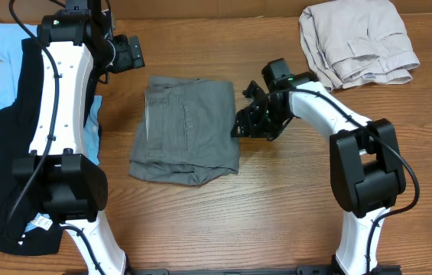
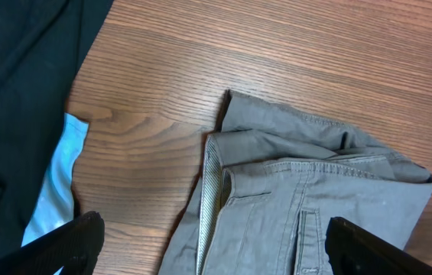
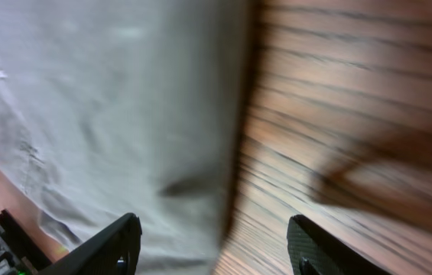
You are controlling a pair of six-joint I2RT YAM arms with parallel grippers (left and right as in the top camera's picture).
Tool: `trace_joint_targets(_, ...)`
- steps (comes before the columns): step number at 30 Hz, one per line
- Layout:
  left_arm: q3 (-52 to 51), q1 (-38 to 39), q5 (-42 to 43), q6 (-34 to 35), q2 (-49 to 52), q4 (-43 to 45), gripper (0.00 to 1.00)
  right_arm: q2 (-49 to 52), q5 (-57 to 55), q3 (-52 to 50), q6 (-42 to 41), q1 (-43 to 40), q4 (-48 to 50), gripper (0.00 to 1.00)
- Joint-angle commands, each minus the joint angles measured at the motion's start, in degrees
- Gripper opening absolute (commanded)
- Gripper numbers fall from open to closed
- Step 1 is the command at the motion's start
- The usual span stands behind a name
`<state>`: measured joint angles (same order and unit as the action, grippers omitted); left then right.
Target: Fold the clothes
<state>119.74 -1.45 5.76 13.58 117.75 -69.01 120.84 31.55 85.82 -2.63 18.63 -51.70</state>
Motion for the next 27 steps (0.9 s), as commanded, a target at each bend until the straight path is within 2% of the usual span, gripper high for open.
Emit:
trace_joint_targets(1,1.0,0.4,0.0,0.6,-0.9,0.0,0.95,1.1,1.9,0.5,0.9,0.9,1.8,0.63)
trace_joint_targets(5,1.0,0.4,0.0,0.6,-0.9,0.0,0.95,2.6,-0.1,0.5,0.2,1.4,3.1,0.53)
trace_joint_targets(6,1.0,0.4,0.0,0.6,-0.9,0.0,0.95,3.0,-1.1,0.4,-0.4,1.5,3.4,0.47)
trace_joint_targets(8,1.0,0.4,0.1,0.6,-0.9,0.0,0.95,3.6,-1.9,0.4,-0.6,1.6,3.5,0.28)
trace_joint_targets(12,1.0,0.4,0.1,0.6,-0.9,-0.2,0.94,3.7,-2.1,0.4,-0.6,1.5,3.5,0.05)
trace_joint_targets(19,1.0,0.4,0.0,0.6,-0.9,-0.2,0.94,3.5,-1.9,0.8,-2.1,-0.3,1.6,0.04)
trace_joint_targets(27,1.0,0.4,0.0,0.6,-0.9,-0.2,0.94,-0.1,-6.4,1.4,-1.4,-7.6,-5.4,0.04)
